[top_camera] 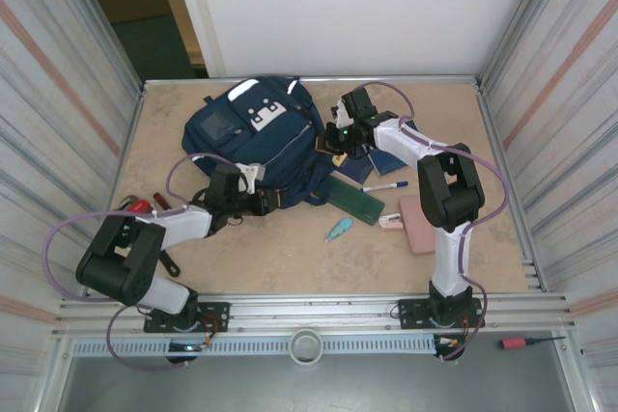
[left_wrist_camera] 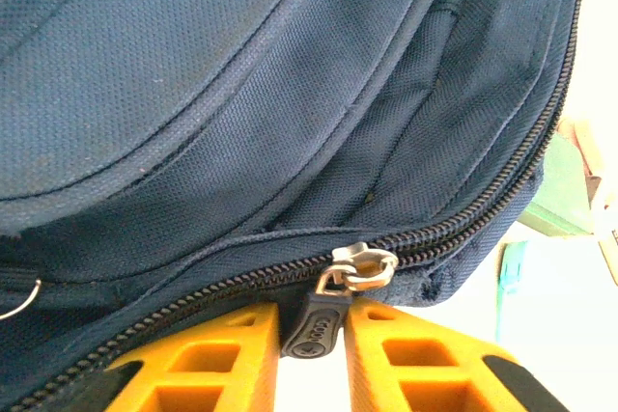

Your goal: Pack the student bag

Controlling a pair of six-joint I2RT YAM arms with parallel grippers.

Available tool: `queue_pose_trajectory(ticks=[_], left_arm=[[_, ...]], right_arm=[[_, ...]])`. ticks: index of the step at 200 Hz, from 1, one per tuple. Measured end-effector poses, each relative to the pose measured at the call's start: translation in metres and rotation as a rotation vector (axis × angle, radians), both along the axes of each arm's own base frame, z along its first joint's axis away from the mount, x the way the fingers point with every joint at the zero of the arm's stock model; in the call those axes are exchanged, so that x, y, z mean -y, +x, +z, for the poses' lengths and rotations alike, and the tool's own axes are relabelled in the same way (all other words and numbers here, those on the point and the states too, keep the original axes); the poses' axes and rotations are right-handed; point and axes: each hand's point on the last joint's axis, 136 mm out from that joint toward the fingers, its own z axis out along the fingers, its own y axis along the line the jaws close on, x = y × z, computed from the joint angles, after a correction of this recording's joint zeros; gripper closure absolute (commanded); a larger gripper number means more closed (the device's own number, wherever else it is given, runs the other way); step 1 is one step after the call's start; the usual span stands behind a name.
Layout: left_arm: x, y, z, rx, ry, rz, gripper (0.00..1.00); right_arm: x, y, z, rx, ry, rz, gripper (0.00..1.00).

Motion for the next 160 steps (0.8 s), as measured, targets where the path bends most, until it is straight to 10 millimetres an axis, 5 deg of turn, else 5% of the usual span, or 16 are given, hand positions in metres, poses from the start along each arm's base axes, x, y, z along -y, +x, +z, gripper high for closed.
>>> queue_pose_trajectory(ticks=[89, 160], left_arm=[[0.004, -0.001, -0.006, -0.002, 0.013, -0.014, 0.63], [0.001, 0.005, -0.011, 0.012, 0.048, 0.002, 0.88]], right_arm=[[0.0, 0.0, -0.001, -0.004, 0.001, 0.002, 0.98], [0.0, 0.0, -0.001, -0.004, 0.001, 0.002, 0.98]])
